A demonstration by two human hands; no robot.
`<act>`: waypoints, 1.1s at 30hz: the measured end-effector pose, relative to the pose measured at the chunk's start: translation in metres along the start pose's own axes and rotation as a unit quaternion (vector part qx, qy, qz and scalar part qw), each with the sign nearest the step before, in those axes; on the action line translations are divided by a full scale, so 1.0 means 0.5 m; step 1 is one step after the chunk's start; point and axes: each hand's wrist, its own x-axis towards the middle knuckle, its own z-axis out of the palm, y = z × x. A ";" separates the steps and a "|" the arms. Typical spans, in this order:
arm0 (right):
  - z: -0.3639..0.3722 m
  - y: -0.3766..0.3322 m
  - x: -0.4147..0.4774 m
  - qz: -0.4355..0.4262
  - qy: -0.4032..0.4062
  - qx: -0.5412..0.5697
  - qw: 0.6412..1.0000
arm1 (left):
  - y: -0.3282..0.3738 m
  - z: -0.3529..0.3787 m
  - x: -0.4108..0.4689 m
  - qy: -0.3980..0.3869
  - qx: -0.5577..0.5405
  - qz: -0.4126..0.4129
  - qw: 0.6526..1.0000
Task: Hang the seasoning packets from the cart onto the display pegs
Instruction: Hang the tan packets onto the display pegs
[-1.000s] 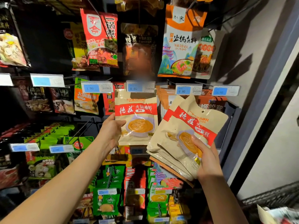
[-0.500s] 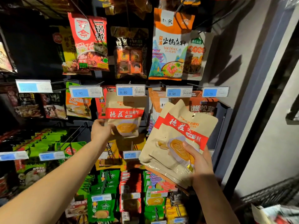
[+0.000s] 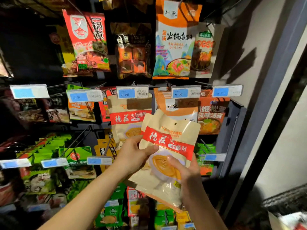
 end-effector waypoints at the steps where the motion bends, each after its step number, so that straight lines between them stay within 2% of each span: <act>1: 0.004 0.007 0.000 0.002 0.003 0.004 1.000 | -0.007 -0.002 0.000 0.014 -0.004 -0.001 1.000; 5: 0.014 0.025 0.000 0.005 -0.013 0.020 1.000 | -0.021 -0.015 0.001 0.065 -0.077 -0.046 0.994; 8: 0.020 0.029 0.003 0.005 -0.019 0.028 0.999 | -0.019 -0.032 -0.003 0.051 -0.176 -0.092 0.979; 11: 0.026 0.036 0.014 0.024 -0.007 0.028 0.999 | -0.026 -0.046 -0.009 0.040 -0.220 -0.105 0.969; 16: 0.030 0.023 0.032 -0.034 -0.012 0.000 0.999 | -0.045 -0.054 -0.010 0.076 -0.299 -0.135 0.942; 20: 0.026 0.023 0.053 -0.104 0.016 -0.076 0.992 | -0.047 -0.052 -0.006 0.104 -0.291 -0.102 0.946; 25: -0.004 0.017 0.074 -0.111 0.039 -0.071 0.990 | -0.038 -0.091 0.015 0.131 -0.241 -0.049 0.960; 33: -0.034 -0.006 0.083 -0.132 0.028 -0.088 0.987 | -0.077 -0.112 0.039 0.147 -0.310 -0.085 0.935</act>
